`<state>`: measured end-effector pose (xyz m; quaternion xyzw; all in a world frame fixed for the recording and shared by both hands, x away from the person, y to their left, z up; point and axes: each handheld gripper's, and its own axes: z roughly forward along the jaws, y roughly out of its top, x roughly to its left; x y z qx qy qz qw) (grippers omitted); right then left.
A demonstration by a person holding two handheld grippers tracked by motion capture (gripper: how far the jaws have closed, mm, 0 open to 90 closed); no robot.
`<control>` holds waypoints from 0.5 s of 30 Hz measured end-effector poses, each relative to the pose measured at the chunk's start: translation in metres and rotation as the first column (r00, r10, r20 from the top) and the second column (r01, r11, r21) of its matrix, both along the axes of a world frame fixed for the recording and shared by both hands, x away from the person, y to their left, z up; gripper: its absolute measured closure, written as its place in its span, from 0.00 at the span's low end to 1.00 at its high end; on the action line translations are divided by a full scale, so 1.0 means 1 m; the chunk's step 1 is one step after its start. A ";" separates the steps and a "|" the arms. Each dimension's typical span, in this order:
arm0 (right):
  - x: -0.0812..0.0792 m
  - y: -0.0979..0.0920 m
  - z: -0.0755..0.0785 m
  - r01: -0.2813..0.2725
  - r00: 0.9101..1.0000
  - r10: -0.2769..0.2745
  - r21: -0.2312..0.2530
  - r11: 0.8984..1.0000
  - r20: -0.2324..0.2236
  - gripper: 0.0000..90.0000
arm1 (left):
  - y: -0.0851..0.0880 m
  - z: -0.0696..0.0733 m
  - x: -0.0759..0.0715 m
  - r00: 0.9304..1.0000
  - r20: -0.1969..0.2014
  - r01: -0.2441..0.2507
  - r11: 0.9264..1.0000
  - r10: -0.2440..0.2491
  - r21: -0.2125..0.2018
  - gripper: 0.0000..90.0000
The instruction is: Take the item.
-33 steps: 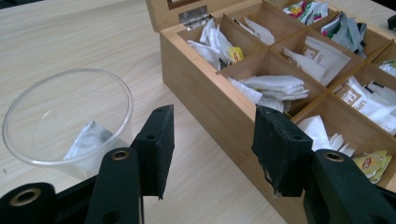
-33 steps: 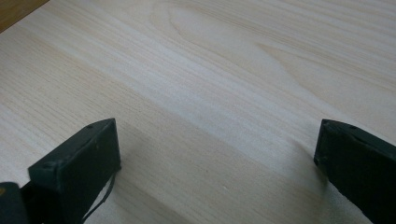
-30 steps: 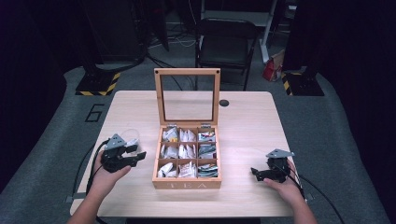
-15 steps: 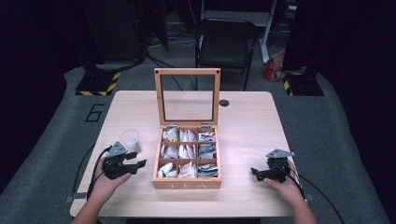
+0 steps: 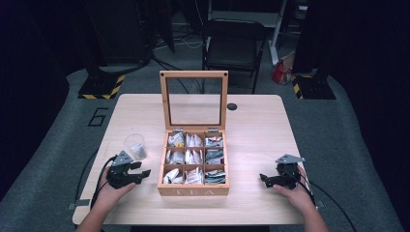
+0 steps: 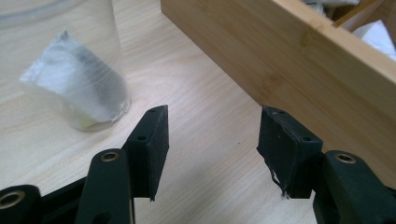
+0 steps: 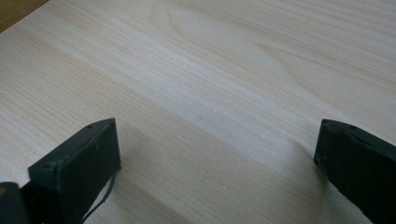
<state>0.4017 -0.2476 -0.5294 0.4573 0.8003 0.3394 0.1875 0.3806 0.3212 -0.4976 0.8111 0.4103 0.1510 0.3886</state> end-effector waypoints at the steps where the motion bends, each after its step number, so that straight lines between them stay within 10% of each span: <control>1: 0.000 0.000 0.000 -0.001 1.000 0.001 -0.001 1.000 0.000 0.00 | 0.000 -0.002 0.000 1.000 -0.006 0.002 1.000 -0.002 0.000 0.48; 15: 0.000 0.000 0.000 0.000 1.000 0.000 0.000 1.000 0.000 0.00 | 0.003 -0.010 0.004 1.000 -0.024 0.011 1.000 -0.011 0.020 0.48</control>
